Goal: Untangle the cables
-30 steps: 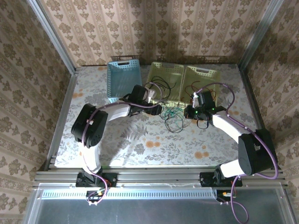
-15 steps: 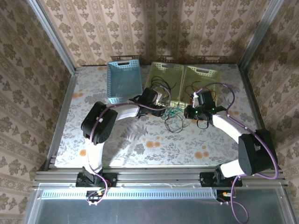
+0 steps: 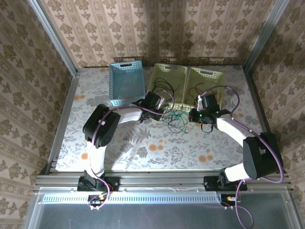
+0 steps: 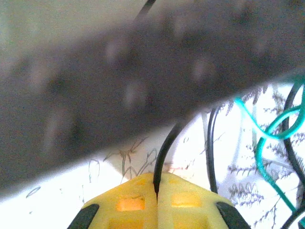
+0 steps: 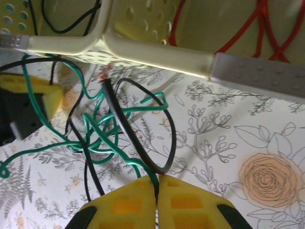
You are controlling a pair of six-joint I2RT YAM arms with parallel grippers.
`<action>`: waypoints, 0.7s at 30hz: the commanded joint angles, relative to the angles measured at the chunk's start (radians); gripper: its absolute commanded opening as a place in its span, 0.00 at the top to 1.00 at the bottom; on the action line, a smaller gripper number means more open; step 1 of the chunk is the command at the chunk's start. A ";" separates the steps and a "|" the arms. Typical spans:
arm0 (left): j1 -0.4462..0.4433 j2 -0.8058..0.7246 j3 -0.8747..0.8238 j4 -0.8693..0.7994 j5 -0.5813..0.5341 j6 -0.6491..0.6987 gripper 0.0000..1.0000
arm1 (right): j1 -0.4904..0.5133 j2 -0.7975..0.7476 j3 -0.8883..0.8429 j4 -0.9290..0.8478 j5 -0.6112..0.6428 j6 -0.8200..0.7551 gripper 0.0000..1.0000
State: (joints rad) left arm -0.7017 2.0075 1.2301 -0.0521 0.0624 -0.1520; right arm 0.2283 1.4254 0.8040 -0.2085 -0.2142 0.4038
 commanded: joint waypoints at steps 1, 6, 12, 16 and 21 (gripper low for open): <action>-0.009 -0.117 -0.076 0.051 -0.033 0.039 1.00 | -0.013 -0.027 -0.022 -0.003 0.078 0.038 0.91; -0.012 -0.374 -0.317 0.338 -0.119 0.038 1.00 | -0.041 -0.028 -0.044 0.002 0.135 0.095 0.91; 0.039 -0.624 -0.388 0.464 -0.292 -0.033 1.00 | -0.085 -0.027 -0.079 0.008 0.171 0.156 0.91; 0.105 -0.716 -0.350 0.482 -0.387 -0.055 1.00 | -0.114 -0.028 -0.100 0.029 0.154 0.181 0.91; 0.264 -0.820 -0.337 0.545 -0.412 -0.203 1.00 | -0.131 -0.027 -0.117 0.041 0.151 0.196 0.91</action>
State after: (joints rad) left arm -0.5087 1.2415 0.8635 0.4152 -0.2817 -0.2440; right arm 0.1089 1.4250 0.7059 -0.1818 -0.0883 0.5648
